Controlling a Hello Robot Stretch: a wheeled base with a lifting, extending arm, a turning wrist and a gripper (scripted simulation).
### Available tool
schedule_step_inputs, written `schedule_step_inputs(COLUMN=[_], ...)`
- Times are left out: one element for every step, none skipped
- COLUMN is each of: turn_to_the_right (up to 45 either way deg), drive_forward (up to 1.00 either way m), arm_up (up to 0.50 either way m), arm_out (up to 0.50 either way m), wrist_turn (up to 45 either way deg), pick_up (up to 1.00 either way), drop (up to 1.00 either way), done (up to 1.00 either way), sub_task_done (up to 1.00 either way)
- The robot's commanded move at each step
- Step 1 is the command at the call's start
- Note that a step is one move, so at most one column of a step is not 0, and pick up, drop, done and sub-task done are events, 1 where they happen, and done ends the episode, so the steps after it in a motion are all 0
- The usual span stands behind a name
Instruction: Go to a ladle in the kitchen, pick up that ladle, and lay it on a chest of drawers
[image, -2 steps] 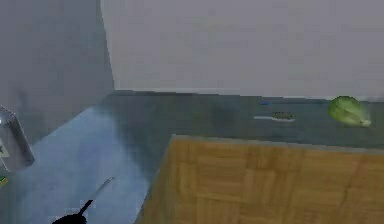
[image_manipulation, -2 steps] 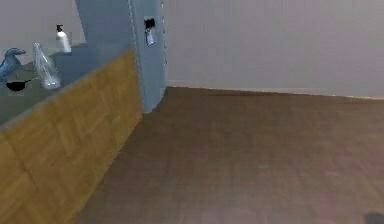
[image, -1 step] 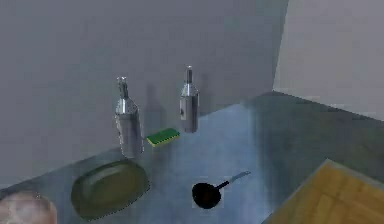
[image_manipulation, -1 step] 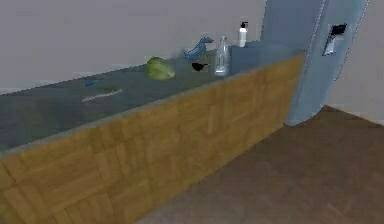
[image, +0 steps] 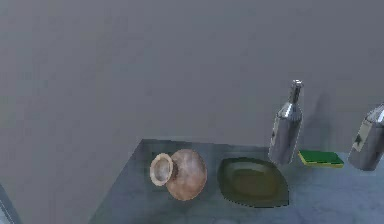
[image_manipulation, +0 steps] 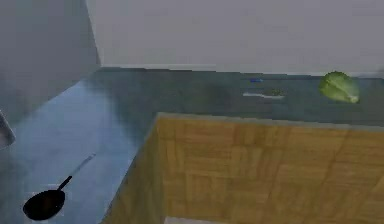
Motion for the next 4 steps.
schedule_step_inputs(turn_to_the_right=[-27.0, 0.0, 0.0, 0.0], drive_forward=[0.00, 0.00, 0.00, 0.00], arm_up=[0.00, 0.50, 0.38, 0.00], arm_out=[0.00, 0.00, 0.00, 0.14], wrist_turn=[0.0, 0.0, 0.0, 0.0], pick_up=[0.00, 0.00, 0.00, 0.00], drop=[0.00, 0.00, 0.00, 0.00], done=[0.00, 0.00, 0.00, 0.00], sub_task_done=[0.00, 0.00, 0.00, 0.00])
